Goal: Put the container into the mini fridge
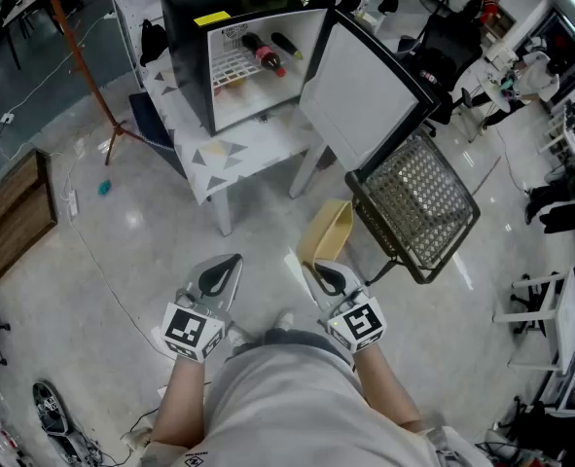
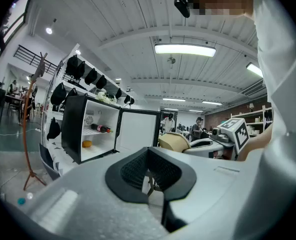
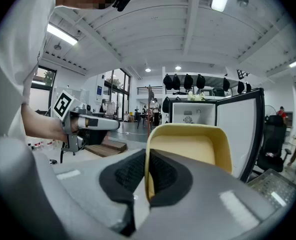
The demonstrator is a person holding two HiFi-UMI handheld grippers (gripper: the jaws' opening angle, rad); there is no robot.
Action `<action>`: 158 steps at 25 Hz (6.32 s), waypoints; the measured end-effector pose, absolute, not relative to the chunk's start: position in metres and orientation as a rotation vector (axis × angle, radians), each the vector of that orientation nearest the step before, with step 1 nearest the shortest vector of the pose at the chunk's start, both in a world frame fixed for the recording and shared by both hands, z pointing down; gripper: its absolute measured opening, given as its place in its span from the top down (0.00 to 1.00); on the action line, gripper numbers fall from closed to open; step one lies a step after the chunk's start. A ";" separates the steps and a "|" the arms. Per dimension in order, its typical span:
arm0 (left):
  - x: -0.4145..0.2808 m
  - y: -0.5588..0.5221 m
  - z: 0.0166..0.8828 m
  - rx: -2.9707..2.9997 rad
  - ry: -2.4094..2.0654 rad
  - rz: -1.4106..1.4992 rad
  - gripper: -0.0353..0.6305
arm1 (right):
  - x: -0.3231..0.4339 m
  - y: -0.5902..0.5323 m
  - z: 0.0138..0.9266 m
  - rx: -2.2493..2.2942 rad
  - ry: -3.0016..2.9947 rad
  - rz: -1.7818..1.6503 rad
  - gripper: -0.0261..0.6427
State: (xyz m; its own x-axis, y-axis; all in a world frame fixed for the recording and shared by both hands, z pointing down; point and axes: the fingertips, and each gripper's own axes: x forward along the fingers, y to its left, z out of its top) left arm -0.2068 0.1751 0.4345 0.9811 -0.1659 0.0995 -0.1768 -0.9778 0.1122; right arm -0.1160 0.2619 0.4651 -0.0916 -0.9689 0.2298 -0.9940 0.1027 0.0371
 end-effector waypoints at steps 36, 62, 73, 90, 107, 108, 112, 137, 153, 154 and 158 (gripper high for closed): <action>-0.034 0.148 0.464 3.005 -0.257 0.277 0.94 | 0.034 0.235 0.488 1.938 -2.260 0.214 0.94; 0.000 -0.089 0.484 2.991 -0.063 0.347 0.94 | 0.059 -0.028 0.493 1.793 -2.211 0.190 0.94; -0.010 -0.110 0.486 2.994 -0.192 0.410 0.94 | 0.049 -0.091 0.483 1.457 -2.327 0.039 0.94; -0.027 -0.138 0.492 2.833 -0.777 0.402 0.94 | 0.066 -0.183 0.492 0.959 -2.381 -0.149 0.94; -0.045 -0.141 0.486 2.703 -1.094 0.322 0.94 | 0.066 -0.255 0.513 0.670 -2.205 -0.445 0.94; -0.046 -0.140 0.486 2.700 -1.105 0.322 0.94 | 0.066 -0.257 0.515 0.658 -2.196 -0.453 0.94; -0.052 -0.137 0.483 2.678 -1.150 0.318 0.94 | 0.066 -0.265 0.520 0.632 -2.161 -0.485 0.94; -0.072 -0.124 0.489 2.641 -1.184 0.304 0.94 | 0.073 -0.285 0.529 0.647 -2.053 -0.545 0.77; -0.048 -0.135 0.485 2.712 -1.044 0.311 0.94 | 0.092 -0.271 0.495 0.915 -2.168 -0.418 0.77; -0.045 -0.137 0.484 2.719 -1.028 0.312 0.94 | 0.094 -0.269 0.489 0.955 -2.185 -0.403 0.78; -0.030 -0.142 0.485 2.759 -0.944 0.323 0.94 | 0.106 -0.252 0.465 1.113 -2.257 -0.351 0.80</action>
State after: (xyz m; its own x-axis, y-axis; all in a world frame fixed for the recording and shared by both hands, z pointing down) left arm -0.0296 -0.1424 0.4851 0.7711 -0.5762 0.2711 -0.6216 -0.7735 0.1241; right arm 0.1060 -0.2518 0.4649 -0.4746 -0.7881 0.3919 -0.6321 0.6151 0.4713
